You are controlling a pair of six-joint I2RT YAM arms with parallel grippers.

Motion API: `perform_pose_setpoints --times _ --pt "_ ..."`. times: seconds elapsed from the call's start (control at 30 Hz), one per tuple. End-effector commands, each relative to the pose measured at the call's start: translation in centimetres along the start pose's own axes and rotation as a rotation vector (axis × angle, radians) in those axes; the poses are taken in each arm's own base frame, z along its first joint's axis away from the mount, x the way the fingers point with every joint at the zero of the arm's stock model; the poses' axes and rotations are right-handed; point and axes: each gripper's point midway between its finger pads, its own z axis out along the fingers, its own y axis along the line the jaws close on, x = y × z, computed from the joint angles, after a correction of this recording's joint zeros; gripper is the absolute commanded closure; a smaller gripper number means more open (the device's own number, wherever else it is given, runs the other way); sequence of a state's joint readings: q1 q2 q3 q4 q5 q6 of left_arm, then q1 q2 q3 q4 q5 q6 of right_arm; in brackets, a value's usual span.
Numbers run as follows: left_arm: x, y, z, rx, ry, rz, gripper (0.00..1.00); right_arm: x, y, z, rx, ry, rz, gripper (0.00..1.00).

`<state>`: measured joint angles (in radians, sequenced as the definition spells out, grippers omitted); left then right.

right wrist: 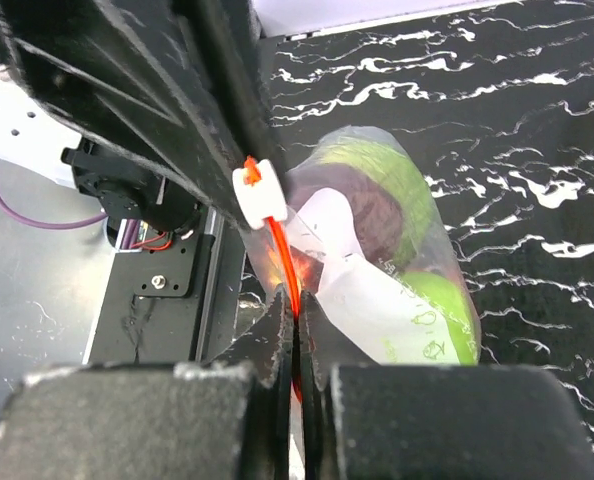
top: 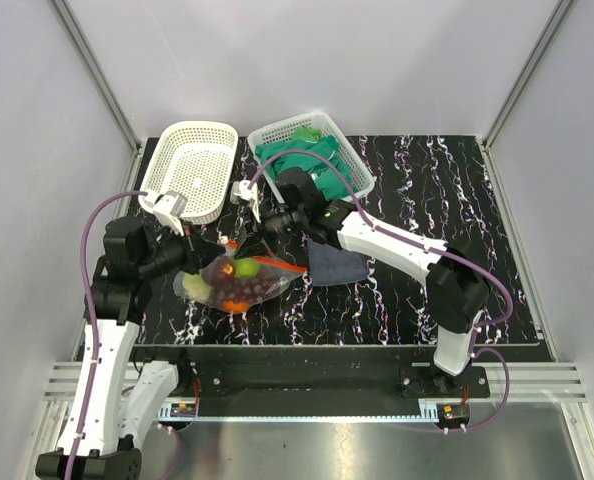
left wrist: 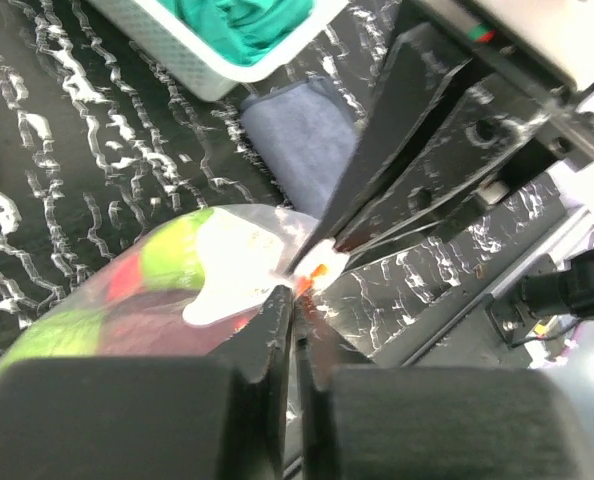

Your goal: Open the zip-top bag and remove the fake food

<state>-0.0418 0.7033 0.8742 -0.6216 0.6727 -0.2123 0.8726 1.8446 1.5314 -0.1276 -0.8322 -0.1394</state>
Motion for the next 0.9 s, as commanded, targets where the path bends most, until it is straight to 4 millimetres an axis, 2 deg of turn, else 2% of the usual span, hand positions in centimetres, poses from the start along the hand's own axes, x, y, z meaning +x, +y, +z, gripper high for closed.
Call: perform_pose_setpoints --times 0.0,0.03,0.13,0.17,0.23,0.37,0.47,0.53,0.6,0.67,0.7,0.77,0.8,0.83,0.87 --pt "-2.3 0.6 -0.5 -0.065 -0.042 0.072 0.7 -2.4 -0.1 -2.7 0.004 -0.055 -0.033 1.0" --pt "-2.1 0.7 -0.5 -0.062 -0.032 0.078 0.53 -2.5 0.3 -2.7 -0.028 -0.058 -0.03 1.0" --pt "-1.5 0.2 -0.4 -0.022 -0.013 0.096 0.34 -2.6 1.0 -2.7 -0.075 -0.055 -0.019 1.0" --pt "-1.2 0.1 -0.2 -0.004 -0.007 0.098 0.3 -2.6 1.1 -2.7 -0.085 -0.053 -0.014 1.0" --pt "-1.2 -0.8 0.0 0.061 -0.003 0.114 0.26 -2.5 1.4 -2.7 -0.1 -0.05 -0.009 1.0" --pt "-1.5 -1.2 0.6 0.117 0.002 0.127 0.23 -2.1 1.4 -2.5 -0.108 -0.038 0.011 1.0" --pt "-1.6 -2.0 1.1 0.187 0.01 0.118 0.23 -2.3 1.4 -2.6 -0.112 -0.04 0.013 1.0" --pt "-1.3 -1.7 1.5 0.198 0.02 0.099 0.25 -2.6 1.6 -2.6 -0.115 -0.044 0.011 1.0" --pt "-1.2 -1.5 1.7 0.193 0.024 0.1 0.33 -2.7 1.5 -2.6 -0.113 -0.046 0.009 1.0" --pt "-1.1 -1.1 1.9 0.178 0.02 0.104 0.48 -2.9 1.7 -2.8 -0.115 -0.049 0.006 1.0" --pt "-1.1 -1.2 1.8 0.184 0.02 0.113 0.64 -2.9 1.7 -2.7 -0.116 -0.048 0.011 1.0" --pt "-1.3 -1.2 1.8 0.18 0.018 0.117 0.83 -3.3 1.7 -2.8 -0.11 -0.054 0.014 1.0" --pt "-1.4 -1.1 1.8 0.174 0.013 0.125 1.0 -3.5 1.6 -2.8 -0.093 -0.055 0.019 1.0" --pt "-1.4 -1.2 1.7 0.173 0.01 0.127 1.0 -3.6 1.3 -2.9 -0.077 -0.056 0.028 0.78" --pt "-1.4 -1.2 1.6 0.175 0.007 0.132 1.0 -4.2 1.2 -2.9 -0.066 -0.064 0.045 0.72"
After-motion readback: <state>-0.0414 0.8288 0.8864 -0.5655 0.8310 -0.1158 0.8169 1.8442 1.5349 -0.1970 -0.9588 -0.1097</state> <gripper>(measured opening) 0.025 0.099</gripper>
